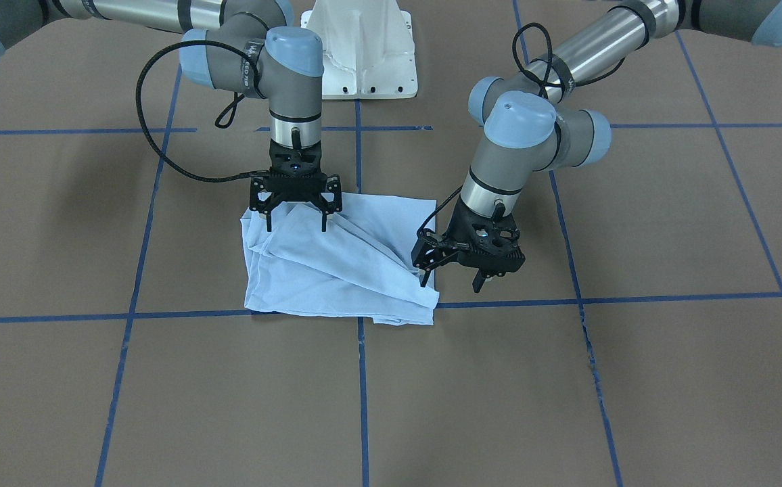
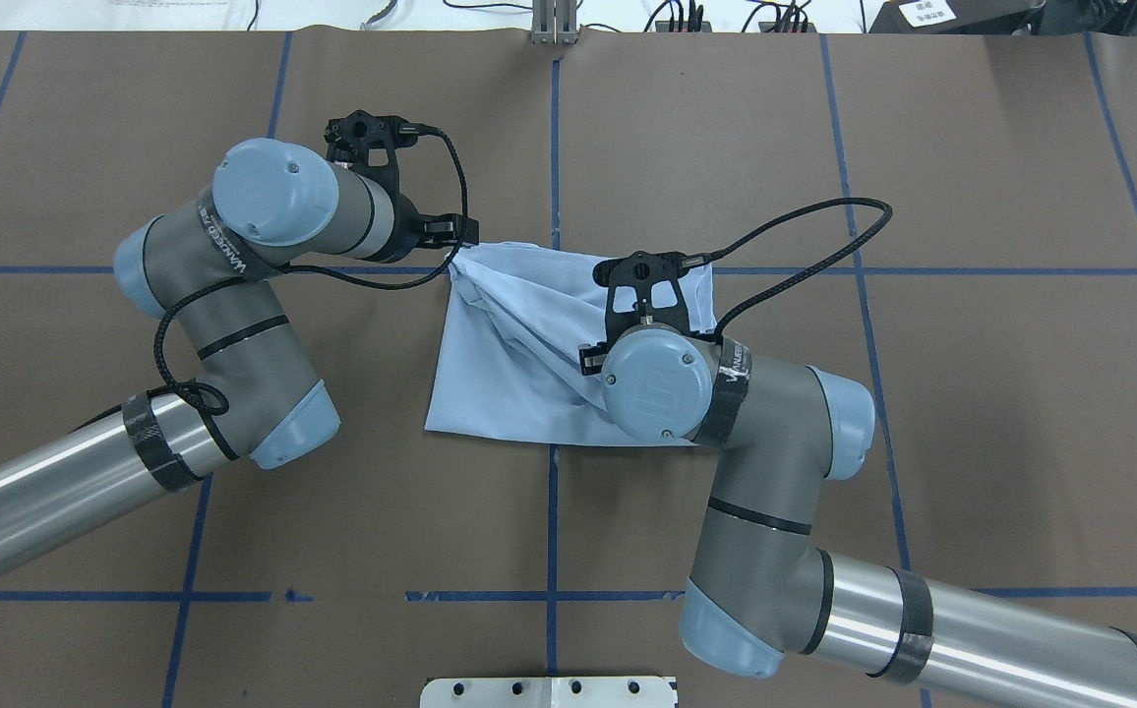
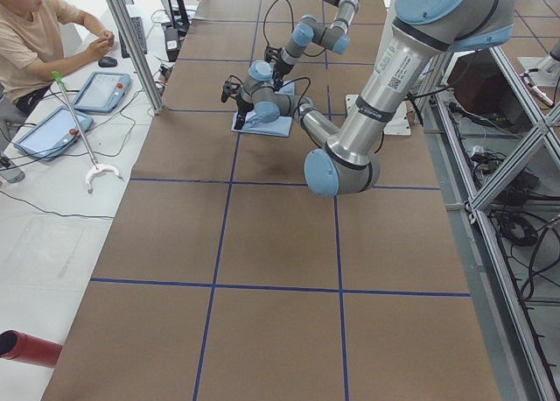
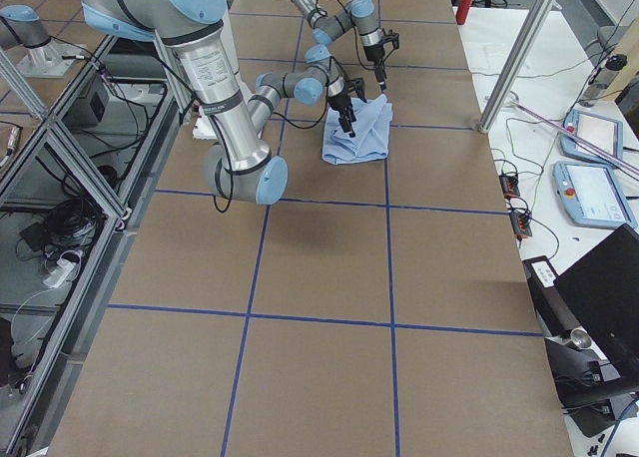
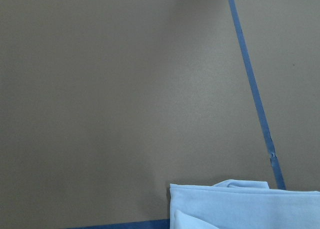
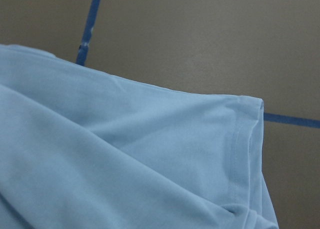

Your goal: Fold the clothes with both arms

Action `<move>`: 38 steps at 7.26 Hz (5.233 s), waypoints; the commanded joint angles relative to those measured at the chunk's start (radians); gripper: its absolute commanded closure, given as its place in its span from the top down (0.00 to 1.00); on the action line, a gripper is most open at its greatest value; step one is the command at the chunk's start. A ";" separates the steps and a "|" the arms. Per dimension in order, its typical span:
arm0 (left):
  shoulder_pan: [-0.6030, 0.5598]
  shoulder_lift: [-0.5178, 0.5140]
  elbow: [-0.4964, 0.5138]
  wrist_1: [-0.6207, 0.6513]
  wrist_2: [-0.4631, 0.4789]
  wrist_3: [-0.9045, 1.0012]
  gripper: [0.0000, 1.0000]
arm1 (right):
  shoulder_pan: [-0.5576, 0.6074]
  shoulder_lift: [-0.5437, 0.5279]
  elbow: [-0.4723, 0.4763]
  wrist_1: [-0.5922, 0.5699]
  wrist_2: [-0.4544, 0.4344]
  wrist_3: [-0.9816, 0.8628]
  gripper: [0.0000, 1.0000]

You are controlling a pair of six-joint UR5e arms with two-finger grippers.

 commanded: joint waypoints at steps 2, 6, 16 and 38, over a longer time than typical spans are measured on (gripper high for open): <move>-0.001 0.002 0.000 0.000 0.000 -0.005 1.00 | -0.056 0.064 0.001 -0.129 -0.038 -0.156 1.00; -0.002 0.016 -0.014 0.000 0.000 -0.009 1.00 | -0.087 0.065 -0.051 -0.158 -0.157 -0.214 1.00; -0.001 0.024 -0.014 -0.002 0.000 -0.015 1.00 | -0.106 0.076 -0.065 -0.149 -0.156 -0.198 1.00; -0.001 0.041 -0.023 -0.034 0.000 -0.018 1.00 | 0.132 0.179 -0.304 0.056 -0.153 -0.295 1.00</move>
